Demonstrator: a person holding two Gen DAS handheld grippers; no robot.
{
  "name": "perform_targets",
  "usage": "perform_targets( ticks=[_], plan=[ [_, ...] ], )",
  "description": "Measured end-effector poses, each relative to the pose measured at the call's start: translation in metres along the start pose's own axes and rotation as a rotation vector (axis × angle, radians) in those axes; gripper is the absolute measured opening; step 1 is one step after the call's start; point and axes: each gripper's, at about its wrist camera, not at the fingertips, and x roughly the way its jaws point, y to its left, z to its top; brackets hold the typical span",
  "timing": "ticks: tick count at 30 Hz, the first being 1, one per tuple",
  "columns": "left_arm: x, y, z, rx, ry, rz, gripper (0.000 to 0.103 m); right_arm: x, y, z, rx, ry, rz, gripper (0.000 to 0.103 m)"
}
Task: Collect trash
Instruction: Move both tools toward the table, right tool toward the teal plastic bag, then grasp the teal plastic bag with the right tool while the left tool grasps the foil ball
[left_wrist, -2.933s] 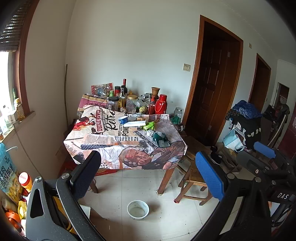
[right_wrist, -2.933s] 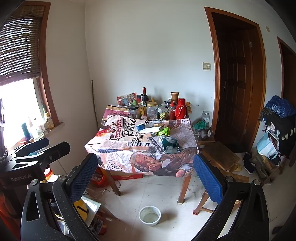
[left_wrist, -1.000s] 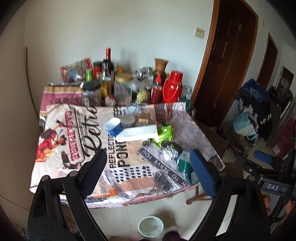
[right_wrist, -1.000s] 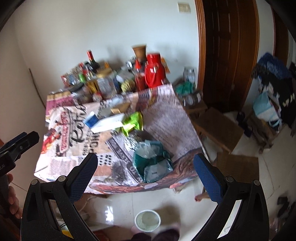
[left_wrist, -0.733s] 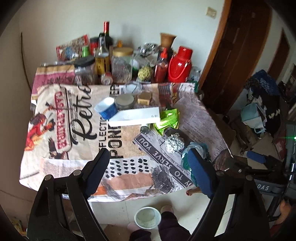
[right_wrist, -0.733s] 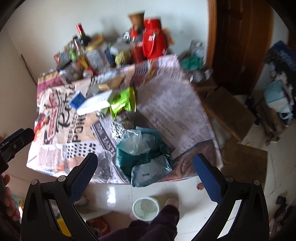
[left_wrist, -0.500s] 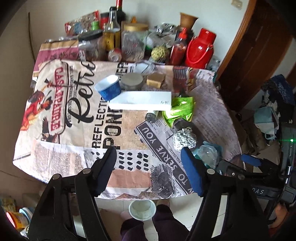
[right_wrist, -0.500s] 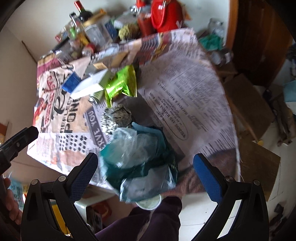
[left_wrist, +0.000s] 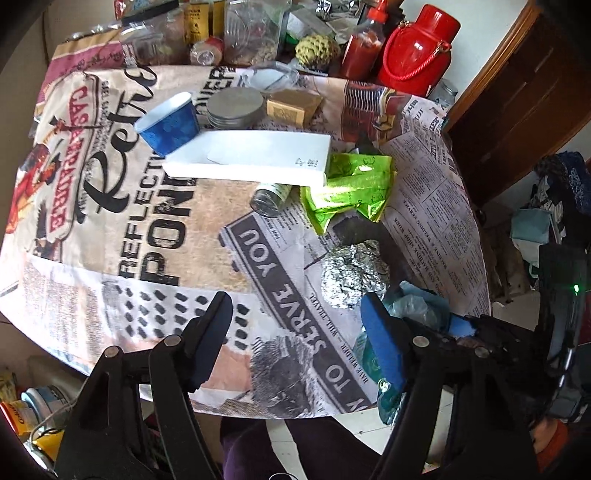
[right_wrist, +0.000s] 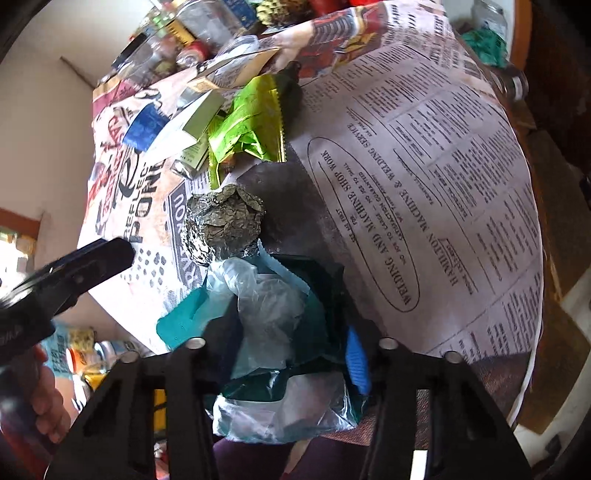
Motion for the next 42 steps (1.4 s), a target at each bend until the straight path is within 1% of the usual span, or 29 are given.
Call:
perform_targets(
  ticks=[1, 2, 5, 7, 11, 13, 15, 18, 21, 26, 30, 33, 35, 40, 42],
  plan=[
    [0.005, -0.002, 0.002, -0.005, 0.010, -0.009, 0.072, -0.002, -0.002, 0.001, -0.011, 0.000, -0.002, 0.034],
    [0.008, -0.004, 0.003, -0.007, 0.017, -0.016, 0.072, -0.003, -0.002, 0.001, -0.019, -0.002, -0.003, 0.030],
    [0.020, -0.014, 0.008, 0.001, 0.038, -0.025, 0.072, -0.009, -0.007, 0.001, -0.034, -0.009, -0.015, 0.022],
    [0.028, -0.021, 0.011, 0.005, 0.052, -0.028, 0.072, -0.011, -0.008, 0.003, -0.034, -0.026, -0.043, 0.019],
    [0.048, -0.029, 0.017, -0.013, 0.094, -0.055, 0.072, -0.026, -0.026, 0.004, 0.003, -0.081, -0.085, 0.018],
    [0.057, -0.032, 0.018, -0.017, 0.110, -0.048, 0.072, -0.035, -0.033, 0.004, 0.013, -0.111, -0.117, 0.018],
    [0.065, -0.035, 0.018, -0.023, 0.124, -0.044, 0.071, -0.043, -0.039, 0.004, 0.020, -0.131, -0.123, 0.018],
    [0.074, -0.041, 0.018, -0.035, 0.131, -0.048, 0.053, -0.055, -0.046, 0.003, 0.033, -0.157, -0.118, 0.018],
    [0.070, -0.043, 0.017, -0.047, 0.090, -0.034, 0.052, -0.063, -0.047, 0.004, 0.026, -0.181, -0.130, 0.018],
    [0.042, -0.042, 0.014, -0.033, 0.029, -0.046, 0.051, -0.079, -0.043, 0.002, 0.014, -0.228, -0.130, 0.018],
    [0.000, -0.041, 0.006, 0.008, -0.048, -0.042, 0.051, -0.096, -0.028, 0.000, 0.002, -0.282, -0.131, 0.018],
    [-0.033, -0.041, -0.002, 0.049, -0.104, -0.031, 0.051, -0.114, -0.008, -0.007, -0.017, -0.338, -0.137, 0.018],
    [-0.057, -0.035, -0.009, 0.059, -0.141, -0.044, 0.051, -0.127, 0.005, -0.013, -0.031, -0.377, -0.144, 0.018],
    [-0.119, -0.019, -0.036, 0.097, -0.267, -0.050, 0.051, -0.154, 0.041, -0.038, -0.047, -0.481, -0.159, 0.018],
    [-0.147, -0.008, -0.051, 0.108, -0.319, -0.072, 0.051, -0.161, 0.056, -0.051, -0.042, -0.515, -0.165, 0.018]
  ],
)
